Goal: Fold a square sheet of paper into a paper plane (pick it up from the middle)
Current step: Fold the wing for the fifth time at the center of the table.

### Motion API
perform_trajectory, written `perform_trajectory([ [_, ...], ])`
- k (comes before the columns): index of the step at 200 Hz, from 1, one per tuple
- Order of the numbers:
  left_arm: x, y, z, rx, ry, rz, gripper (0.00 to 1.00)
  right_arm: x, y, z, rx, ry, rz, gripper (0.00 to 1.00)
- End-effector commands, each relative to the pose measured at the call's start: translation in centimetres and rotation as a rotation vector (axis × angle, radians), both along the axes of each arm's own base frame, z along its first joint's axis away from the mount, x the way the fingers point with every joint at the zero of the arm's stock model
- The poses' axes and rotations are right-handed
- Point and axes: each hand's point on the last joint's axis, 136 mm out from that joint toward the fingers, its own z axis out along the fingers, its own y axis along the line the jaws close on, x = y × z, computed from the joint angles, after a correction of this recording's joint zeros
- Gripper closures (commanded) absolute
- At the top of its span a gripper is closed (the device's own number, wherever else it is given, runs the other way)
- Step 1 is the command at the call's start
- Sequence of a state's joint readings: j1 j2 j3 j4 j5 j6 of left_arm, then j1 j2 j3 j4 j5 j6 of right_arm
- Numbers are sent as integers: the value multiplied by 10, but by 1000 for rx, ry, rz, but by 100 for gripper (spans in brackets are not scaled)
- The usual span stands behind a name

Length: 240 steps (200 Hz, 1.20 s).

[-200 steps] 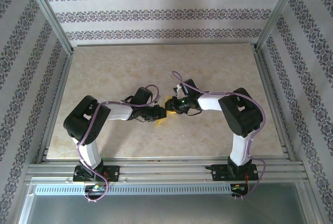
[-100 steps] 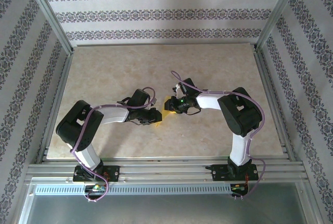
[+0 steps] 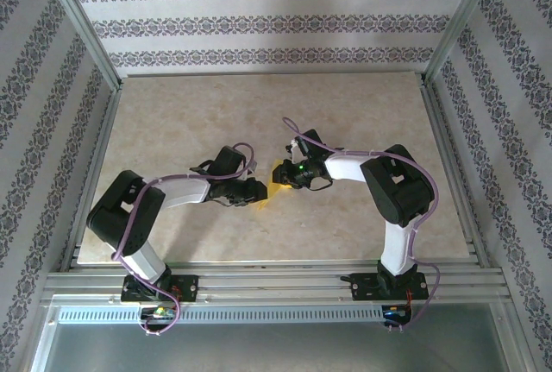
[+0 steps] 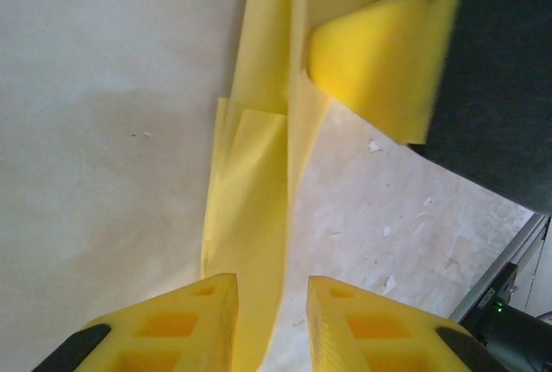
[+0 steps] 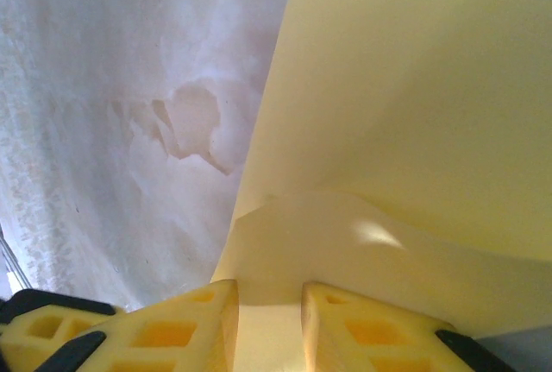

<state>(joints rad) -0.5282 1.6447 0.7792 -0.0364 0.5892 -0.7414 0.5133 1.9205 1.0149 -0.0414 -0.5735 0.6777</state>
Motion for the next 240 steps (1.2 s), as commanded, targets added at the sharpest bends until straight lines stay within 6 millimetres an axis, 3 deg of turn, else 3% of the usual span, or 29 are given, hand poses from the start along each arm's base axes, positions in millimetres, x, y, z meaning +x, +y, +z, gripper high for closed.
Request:
perform_trajectory([
  [1,1,9,9,62,-22,14,72,-5,-23,-46,-163,32,-29,68],
  [33,0,14,9,196,-54,-9,75,-6,-24,-49,-172,42,-29,68],
  [102,2,-8,2,226,-37,-57,79,-9,-26,-52,-181,53,-32,68],
  [240,-13,-4,-12,296,15,-88,81,-8,-28,-55,-187,64,-42,68],
])
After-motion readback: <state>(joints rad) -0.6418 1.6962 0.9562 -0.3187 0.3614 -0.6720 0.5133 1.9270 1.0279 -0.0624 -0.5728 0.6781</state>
